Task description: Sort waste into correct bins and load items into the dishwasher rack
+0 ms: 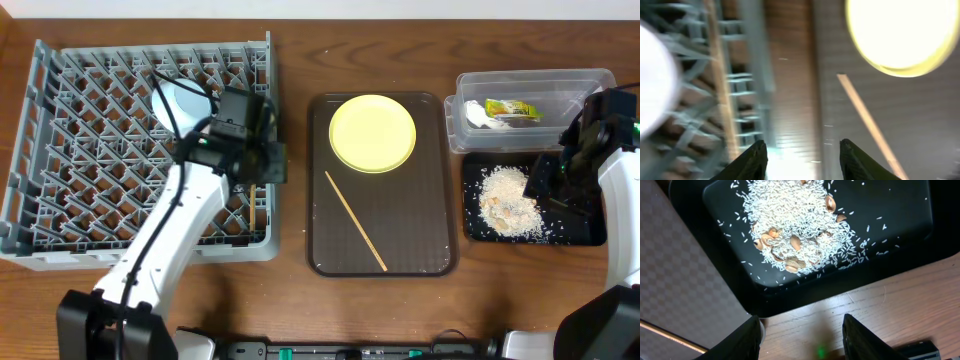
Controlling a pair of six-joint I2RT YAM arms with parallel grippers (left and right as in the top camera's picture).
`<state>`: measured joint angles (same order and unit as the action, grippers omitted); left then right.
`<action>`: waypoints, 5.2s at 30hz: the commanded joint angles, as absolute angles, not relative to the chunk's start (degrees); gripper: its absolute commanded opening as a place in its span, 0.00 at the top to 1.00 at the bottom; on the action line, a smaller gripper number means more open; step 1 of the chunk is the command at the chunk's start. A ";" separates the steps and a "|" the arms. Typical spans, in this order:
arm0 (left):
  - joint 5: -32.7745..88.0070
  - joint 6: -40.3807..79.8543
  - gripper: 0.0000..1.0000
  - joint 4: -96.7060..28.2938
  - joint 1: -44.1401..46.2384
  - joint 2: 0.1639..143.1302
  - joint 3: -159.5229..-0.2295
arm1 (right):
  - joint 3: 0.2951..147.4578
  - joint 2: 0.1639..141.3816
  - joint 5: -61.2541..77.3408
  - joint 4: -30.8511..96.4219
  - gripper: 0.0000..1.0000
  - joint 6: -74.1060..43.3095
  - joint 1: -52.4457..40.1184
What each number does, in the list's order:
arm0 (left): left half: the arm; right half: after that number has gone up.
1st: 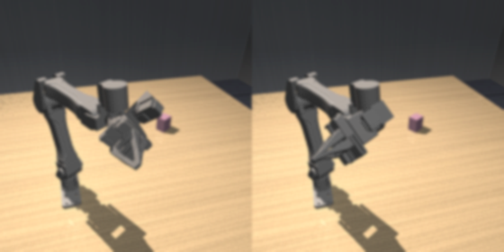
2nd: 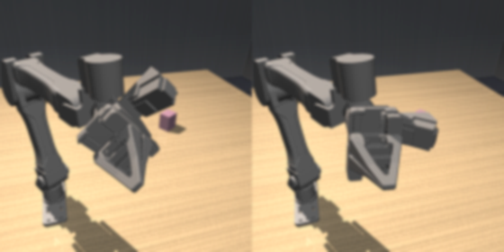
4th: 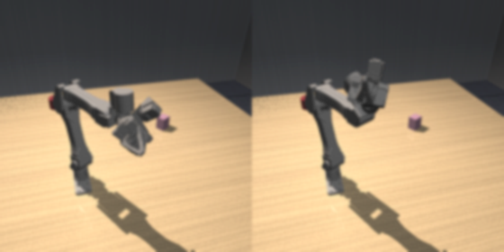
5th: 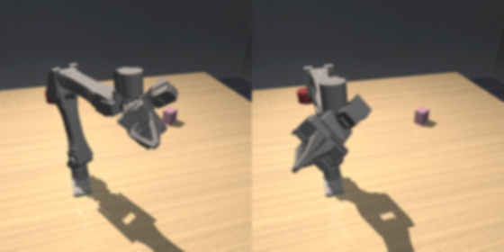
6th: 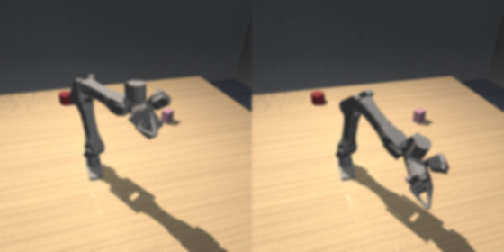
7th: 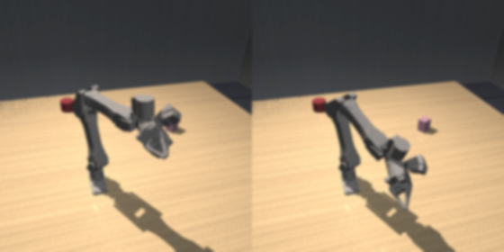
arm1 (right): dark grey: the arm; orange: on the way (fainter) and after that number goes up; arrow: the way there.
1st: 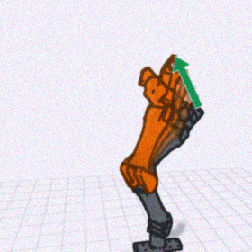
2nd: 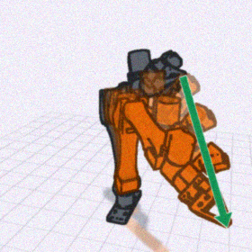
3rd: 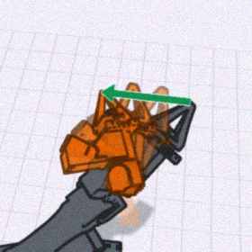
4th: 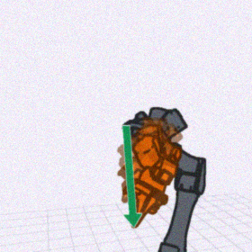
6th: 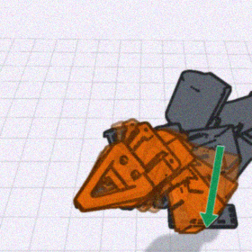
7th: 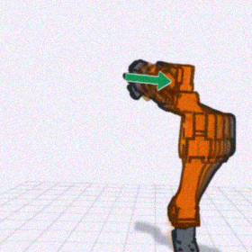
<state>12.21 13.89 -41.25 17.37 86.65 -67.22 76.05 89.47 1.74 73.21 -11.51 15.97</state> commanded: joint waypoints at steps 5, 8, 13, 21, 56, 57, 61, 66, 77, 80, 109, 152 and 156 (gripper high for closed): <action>12.97 33.34 0.37 -38.85 27.59 89.23 -68.64 | 76.44 88.38 3.27 73.06 0.49 -11.05 16.43; 12.60 41.56 0.36 -38.87 31.44 92.27 -68.60 | 76.44 88.38 3.27 73.14 0.50 -11.03 16.43; 12.56 47.99 0.36 -38.61 35.66 98.41 -68.60 | 76.44 88.38 3.29 73.19 0.49 -11.03 16.43; 12.38 48.60 0.36 -33.17 40.27 108.68 -68.60 | 76.44 88.38 3.42 73.25 0.49 -10.61 16.43; 1.83 48.25 0.87 -35.94 46.78 113.95 -68.58 | 76.44 88.38 3.46 73.30 0.49 -10.52 16.43; 1.83 47.75 0.89 -35.94 46.65 113.82 -68.60 | 76.44 88.38 3.49 73.30 0.49 -10.17 16.43; 0.78 45.87 0.94 -35.97 45.30 112.81 -68.60 | 76.44 88.38 3.49 73.32 0.49 -10.20 16.43; 0.34 44.53 0.94 -37.76 42.33 109.65 -68.60 | 76.44 88.38 3.49 73.32 0.49 -10.20 16.43; 0.32 22.72 0.94 -38.24 34.35 92.68 -68.60 | 76.44 88.38 3.46 73.28 0.49 -10.20 16.43; 0.27 21.21 0.94 -38.33 30.72 87.99 -68.60 | 76.44 88.38 3.46 73.28 0.49 -10.20 16.43; 0.38 5.50 0.56 -38.74 14.61 90.67 -69.10 | 76.44 88.38 3.49 73.17 0.48 -10.22 16.43; 0.36 -10.94 0.38 -22.68 44.21 121.16 -88.09 | 76.38 88.38 4.78 72.66 0.39 -10.22 16.43; 0.34 -10.96 0.38 -21.37 44.05 122.83 -88.09 | 76.38 88.38 4.80 72.69 0.38 -10.22 16.43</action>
<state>0.89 -10.15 -21.98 44.34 121.45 -87.64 76.05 89.45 4.36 72.60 -10.83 15.97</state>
